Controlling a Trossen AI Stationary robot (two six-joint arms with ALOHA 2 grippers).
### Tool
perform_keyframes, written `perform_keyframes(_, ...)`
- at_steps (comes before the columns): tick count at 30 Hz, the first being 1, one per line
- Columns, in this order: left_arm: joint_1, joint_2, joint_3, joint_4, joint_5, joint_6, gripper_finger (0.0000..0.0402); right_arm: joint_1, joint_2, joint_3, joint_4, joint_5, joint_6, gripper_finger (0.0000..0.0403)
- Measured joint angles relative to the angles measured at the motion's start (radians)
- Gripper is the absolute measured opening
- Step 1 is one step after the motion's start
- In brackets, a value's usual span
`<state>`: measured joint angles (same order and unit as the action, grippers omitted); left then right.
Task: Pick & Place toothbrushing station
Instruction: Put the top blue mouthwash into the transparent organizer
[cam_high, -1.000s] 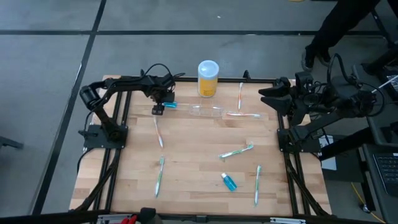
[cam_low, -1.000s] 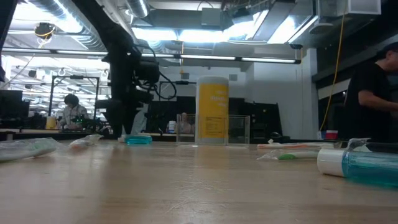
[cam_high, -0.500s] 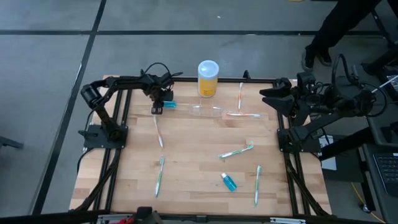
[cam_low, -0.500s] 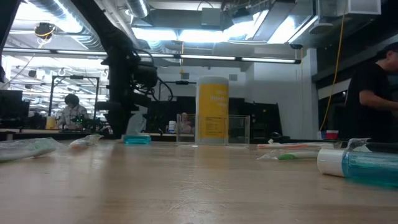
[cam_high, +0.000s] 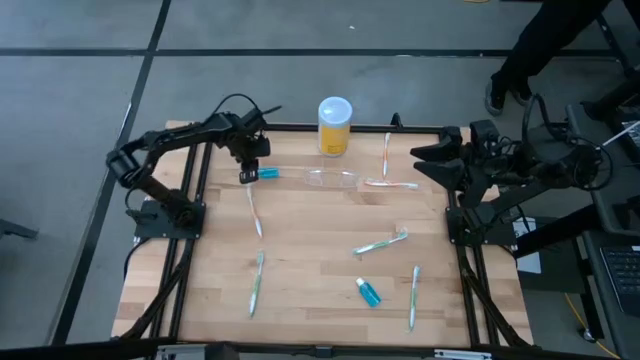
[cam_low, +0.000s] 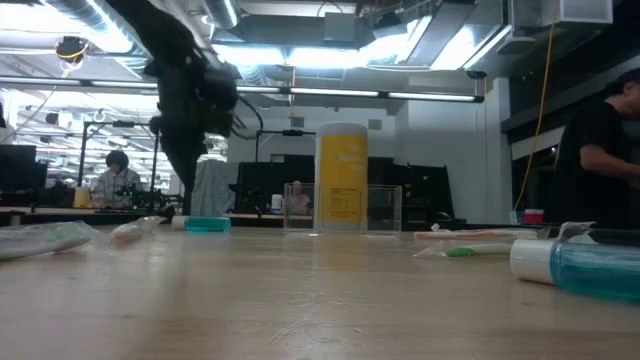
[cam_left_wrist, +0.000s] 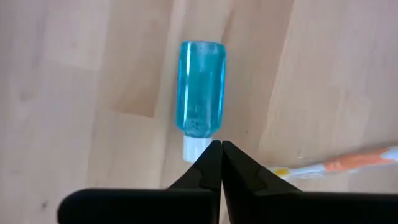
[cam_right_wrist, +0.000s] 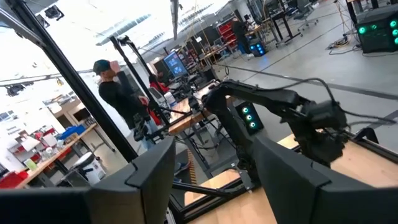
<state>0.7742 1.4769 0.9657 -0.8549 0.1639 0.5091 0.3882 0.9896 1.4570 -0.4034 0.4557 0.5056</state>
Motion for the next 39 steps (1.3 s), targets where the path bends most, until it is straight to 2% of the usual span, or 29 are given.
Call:
perform_keyframes(3, 0.000, -0.040, 0.001, 0.010, -0.050, -0.014, 0.0015, 0.000, 0.005, 0.000, 0.002, -0.001, -0.017, 0.0220)
perform_keyframes(6, 0.009, -0.029, 0.000, -0.007, -0.087, -0.063, 0.0043, 0.000, 0.007, 0.000, 0.012, -0.008, -0.017, 0.0220)
perform_keyframes(16, 0.056, 0.095, 0.000, -0.009, -0.063, -0.244, 0.0201, 0.033, 0.020, 0.000, 0.059, -0.024, -0.024, 0.0220)
perform_keyframes(20, 0.054, 0.125, -0.001, -0.006, -0.080, -0.197, 0.0246, 0.067, 0.020, 0.000, 0.061, 0.023, -0.024, 0.0220)
perform_keyframes(26, -0.002, 0.126, -0.001, 0.022, -0.099, -0.007, 0.0257, 0.126, 0.020, 0.000, 0.075, 0.098, -0.024, 0.0220)
perform_keyframes(29, -0.023, 0.127, -0.001, 0.055, -0.144, 0.046, 0.0258, 0.154, 0.020, 0.000, 0.075, 0.148, -0.025, 0.0220)
perform_keyframes(39, -0.037, 0.130, -0.145, 0.148, -0.148, 0.038, 0.0258, 0.201, 0.020, 0.000, 0.082, 0.236, -0.027, 0.0220)
